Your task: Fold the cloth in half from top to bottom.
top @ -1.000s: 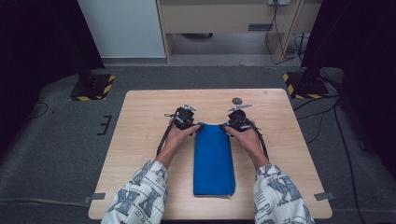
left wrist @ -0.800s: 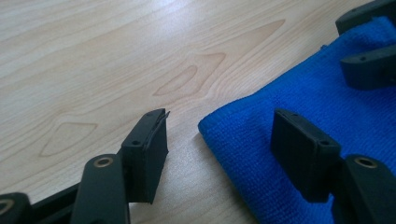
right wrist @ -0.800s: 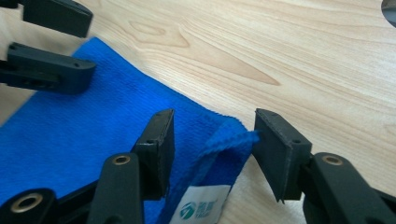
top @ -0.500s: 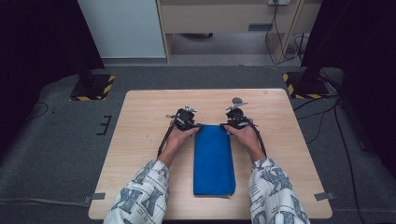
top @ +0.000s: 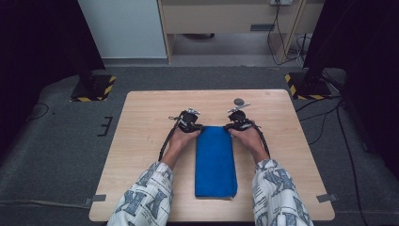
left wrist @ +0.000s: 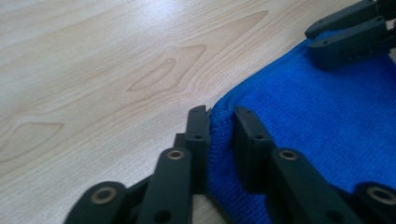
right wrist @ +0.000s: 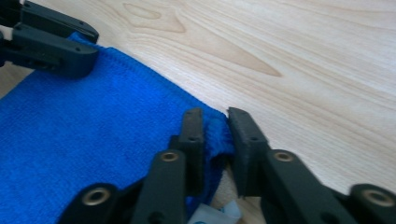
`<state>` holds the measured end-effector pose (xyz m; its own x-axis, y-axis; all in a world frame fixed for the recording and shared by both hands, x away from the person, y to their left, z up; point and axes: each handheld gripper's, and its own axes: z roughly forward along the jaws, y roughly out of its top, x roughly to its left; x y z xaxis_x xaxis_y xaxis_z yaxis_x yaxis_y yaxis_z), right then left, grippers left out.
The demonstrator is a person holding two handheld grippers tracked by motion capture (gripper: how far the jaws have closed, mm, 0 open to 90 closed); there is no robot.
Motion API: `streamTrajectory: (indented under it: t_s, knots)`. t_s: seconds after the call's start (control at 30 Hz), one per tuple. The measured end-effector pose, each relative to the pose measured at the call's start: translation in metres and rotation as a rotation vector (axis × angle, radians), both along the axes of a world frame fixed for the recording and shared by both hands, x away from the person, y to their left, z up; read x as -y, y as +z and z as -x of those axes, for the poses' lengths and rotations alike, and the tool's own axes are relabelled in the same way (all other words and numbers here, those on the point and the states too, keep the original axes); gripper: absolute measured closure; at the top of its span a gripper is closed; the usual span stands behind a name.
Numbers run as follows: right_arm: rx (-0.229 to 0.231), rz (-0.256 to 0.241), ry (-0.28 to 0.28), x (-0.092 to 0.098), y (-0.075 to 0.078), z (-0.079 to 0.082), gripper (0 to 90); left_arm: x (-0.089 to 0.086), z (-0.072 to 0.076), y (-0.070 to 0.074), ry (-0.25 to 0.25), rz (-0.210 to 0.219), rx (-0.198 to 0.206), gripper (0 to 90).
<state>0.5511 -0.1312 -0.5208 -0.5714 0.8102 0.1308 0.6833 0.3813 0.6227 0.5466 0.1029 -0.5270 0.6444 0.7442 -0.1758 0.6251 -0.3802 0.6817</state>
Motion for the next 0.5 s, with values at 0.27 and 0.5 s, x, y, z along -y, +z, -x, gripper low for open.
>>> streamTrajectory:
  t_s: [0.27,0.5]
  knots:
    - [0.002,-0.007,0.011,-0.003,0.000,0.002,87.1,0.002,0.002,0.000,0.005,-0.007,0.003,86.4]
    - [0.037,-0.055,-0.004,-0.004,0.008,0.002,87.5,-0.007,0.000,0.015,0.032,0.053,0.059,86.8]
